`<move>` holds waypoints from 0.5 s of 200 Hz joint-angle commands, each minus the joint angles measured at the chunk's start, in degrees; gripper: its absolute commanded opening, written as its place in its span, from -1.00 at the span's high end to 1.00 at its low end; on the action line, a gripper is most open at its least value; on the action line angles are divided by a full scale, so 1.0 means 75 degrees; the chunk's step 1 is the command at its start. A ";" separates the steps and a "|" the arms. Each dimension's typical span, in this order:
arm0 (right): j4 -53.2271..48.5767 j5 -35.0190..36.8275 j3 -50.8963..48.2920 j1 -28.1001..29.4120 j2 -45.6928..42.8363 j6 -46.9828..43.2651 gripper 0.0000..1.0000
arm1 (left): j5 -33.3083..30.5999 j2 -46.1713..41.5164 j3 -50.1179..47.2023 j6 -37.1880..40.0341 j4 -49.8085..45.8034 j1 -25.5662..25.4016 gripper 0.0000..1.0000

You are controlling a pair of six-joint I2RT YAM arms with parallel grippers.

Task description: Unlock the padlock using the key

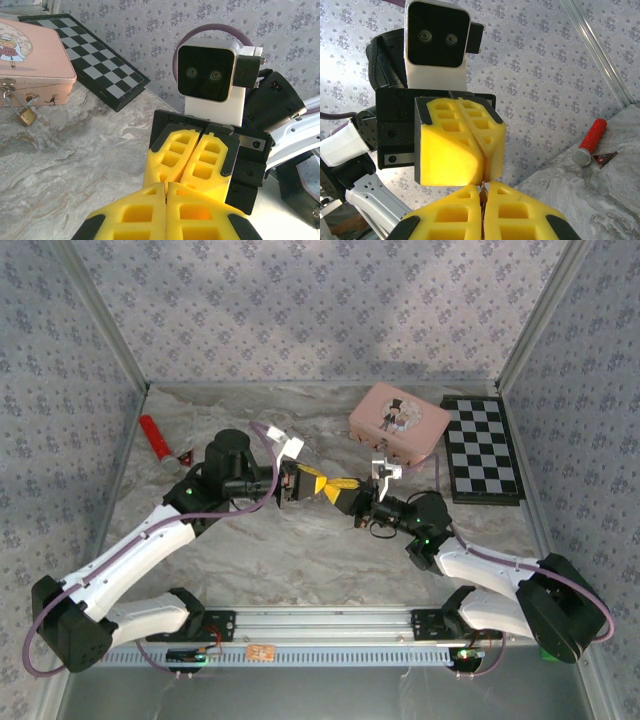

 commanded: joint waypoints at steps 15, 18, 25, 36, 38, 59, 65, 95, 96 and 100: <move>0.0198 -0.0017 0.0115 0.0021 -0.0216 0.0080 1.00 | -0.0234 -0.0180 -0.0131 -0.0104 0.0454 -0.0042 1.00; 0.0196 -0.0003 0.0107 0.0027 -0.0216 0.0092 1.00 | -0.0249 -0.0184 -0.0136 -0.0113 0.0465 -0.0040 1.00; 0.0216 0.0025 0.0114 0.0027 -0.0230 0.0117 1.00 | -0.0287 -0.0196 -0.0167 -0.0135 0.0499 -0.0030 1.00; 0.0210 0.0081 0.0094 0.0026 -0.0249 0.0172 1.00 | -0.0357 -0.0225 -0.0211 -0.0172 0.0553 0.0002 1.00; 0.0217 0.0091 0.0097 0.0030 -0.0250 0.0181 1.00 | -0.0370 -0.0233 -0.0217 -0.0175 0.0562 0.0004 1.00; 0.0156 0.0231 0.0080 0.0012 -0.0308 0.0266 1.00 | -0.0461 -0.0310 -0.0351 -0.0278 0.0739 0.0055 0.95; 0.0116 0.0286 0.0078 0.0008 -0.0330 0.0295 1.00 | -0.0499 -0.0341 -0.0390 -0.0309 0.0796 0.0068 0.94; -0.0039 0.0539 0.0070 0.0006 -0.0368 0.0450 1.00 | -0.0628 -0.0450 -0.0602 -0.0508 0.1108 0.0141 0.88; -0.0044 0.0547 0.0070 0.0001 -0.0368 0.0459 1.00 | -0.0630 -0.0446 -0.0604 -0.0511 0.1112 0.0144 0.87; -0.0088 0.0563 0.0090 -0.0003 -0.0368 0.0487 1.00 | -0.0648 -0.0443 -0.0616 -0.0528 0.1133 0.0146 0.85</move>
